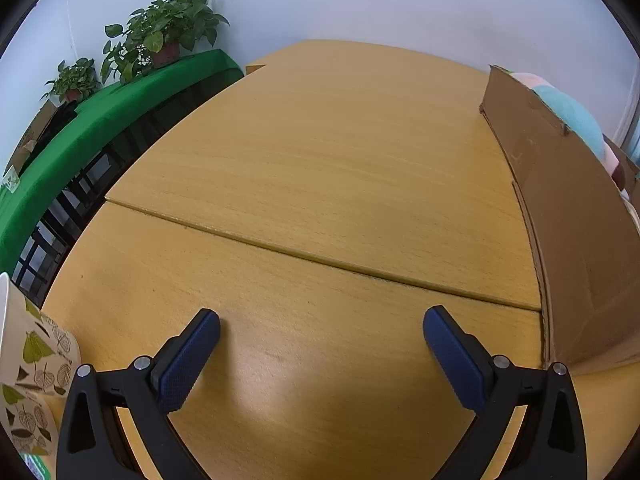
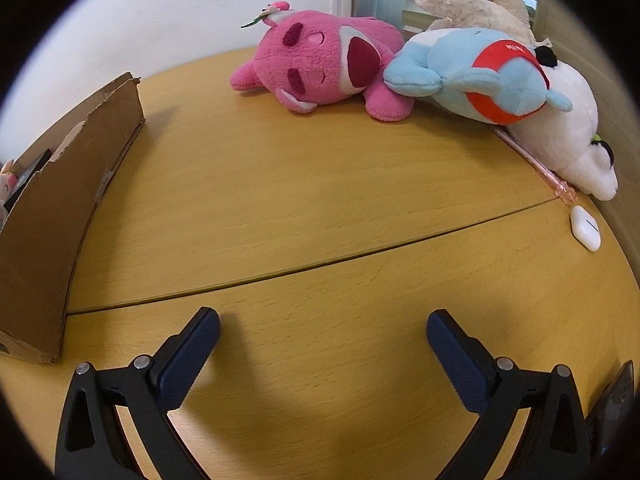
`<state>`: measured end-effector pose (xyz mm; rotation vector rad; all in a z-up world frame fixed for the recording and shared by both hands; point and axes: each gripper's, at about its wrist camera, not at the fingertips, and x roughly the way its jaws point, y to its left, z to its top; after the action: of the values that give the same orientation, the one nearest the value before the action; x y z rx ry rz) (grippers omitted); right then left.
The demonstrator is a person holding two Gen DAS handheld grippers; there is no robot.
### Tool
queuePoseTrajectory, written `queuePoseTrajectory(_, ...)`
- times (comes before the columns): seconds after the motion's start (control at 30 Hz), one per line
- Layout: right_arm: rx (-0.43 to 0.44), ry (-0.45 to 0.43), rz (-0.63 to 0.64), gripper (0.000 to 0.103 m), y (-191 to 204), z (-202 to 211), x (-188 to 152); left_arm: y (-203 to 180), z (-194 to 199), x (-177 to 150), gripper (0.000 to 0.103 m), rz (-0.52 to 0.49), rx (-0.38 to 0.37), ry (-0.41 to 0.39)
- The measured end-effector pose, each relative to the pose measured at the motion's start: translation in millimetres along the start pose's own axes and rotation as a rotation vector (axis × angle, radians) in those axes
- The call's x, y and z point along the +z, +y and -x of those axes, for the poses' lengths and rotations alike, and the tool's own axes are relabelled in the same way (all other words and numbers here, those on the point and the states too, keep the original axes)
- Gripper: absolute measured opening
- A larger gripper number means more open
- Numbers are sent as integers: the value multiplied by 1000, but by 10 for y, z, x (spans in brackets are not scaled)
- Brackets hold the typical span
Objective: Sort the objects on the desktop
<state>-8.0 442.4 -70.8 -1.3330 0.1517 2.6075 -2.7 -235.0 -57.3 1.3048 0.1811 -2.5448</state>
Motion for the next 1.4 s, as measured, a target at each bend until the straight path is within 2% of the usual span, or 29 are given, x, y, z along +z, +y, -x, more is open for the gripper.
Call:
queuePoseTrajectory(0.17, 12, 1, 14, 103, -138, -15, 32, 61, -76, 116, 103, 12, 8, 1)
queuePoseTrajectory(1.4, 11, -1, 19, 103, -146, -4, 28, 87, -68, 97, 103, 15, 10, 1)
